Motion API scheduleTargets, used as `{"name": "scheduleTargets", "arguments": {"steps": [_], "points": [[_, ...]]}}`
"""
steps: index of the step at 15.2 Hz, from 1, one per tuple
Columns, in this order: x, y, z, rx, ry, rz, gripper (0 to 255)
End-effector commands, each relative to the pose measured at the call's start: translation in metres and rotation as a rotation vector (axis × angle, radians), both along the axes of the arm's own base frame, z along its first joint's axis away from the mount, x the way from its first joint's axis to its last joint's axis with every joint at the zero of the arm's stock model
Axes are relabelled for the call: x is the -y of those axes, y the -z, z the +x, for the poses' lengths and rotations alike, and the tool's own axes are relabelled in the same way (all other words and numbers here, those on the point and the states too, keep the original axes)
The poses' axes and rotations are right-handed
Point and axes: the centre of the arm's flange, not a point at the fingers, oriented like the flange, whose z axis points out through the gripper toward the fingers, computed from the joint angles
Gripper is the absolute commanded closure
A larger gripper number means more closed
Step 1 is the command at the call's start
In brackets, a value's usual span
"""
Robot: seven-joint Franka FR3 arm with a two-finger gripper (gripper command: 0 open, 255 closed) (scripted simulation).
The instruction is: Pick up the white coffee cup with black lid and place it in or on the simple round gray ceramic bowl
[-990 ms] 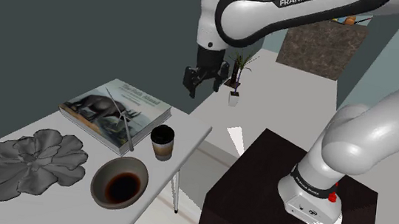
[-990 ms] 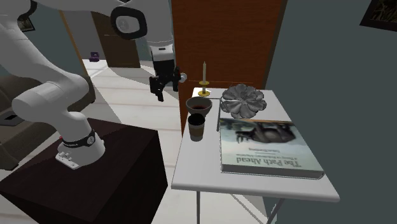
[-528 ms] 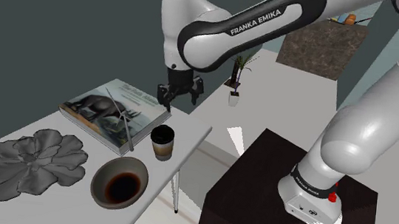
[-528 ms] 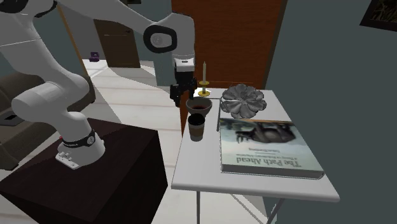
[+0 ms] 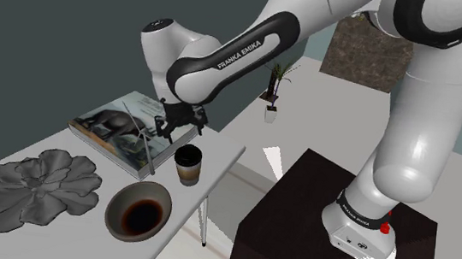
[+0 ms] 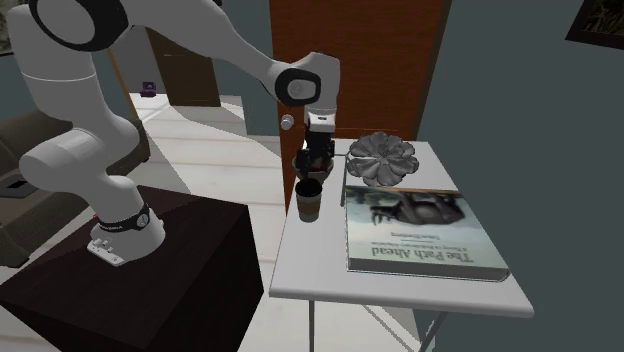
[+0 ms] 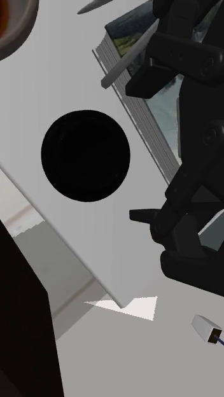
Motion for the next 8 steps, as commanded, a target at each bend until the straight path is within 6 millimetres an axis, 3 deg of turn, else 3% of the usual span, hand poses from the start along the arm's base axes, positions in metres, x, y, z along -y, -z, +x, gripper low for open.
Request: {"name": "scheduleTargets", "arguments": {"steps": [1, 8], "points": [[-0.004, 0.014, 0.006, -0.002, 0.011, -0.009, 0], [0.001, 0.049, 0.005, -0.002, 0.011, -0.009, 0]]}}
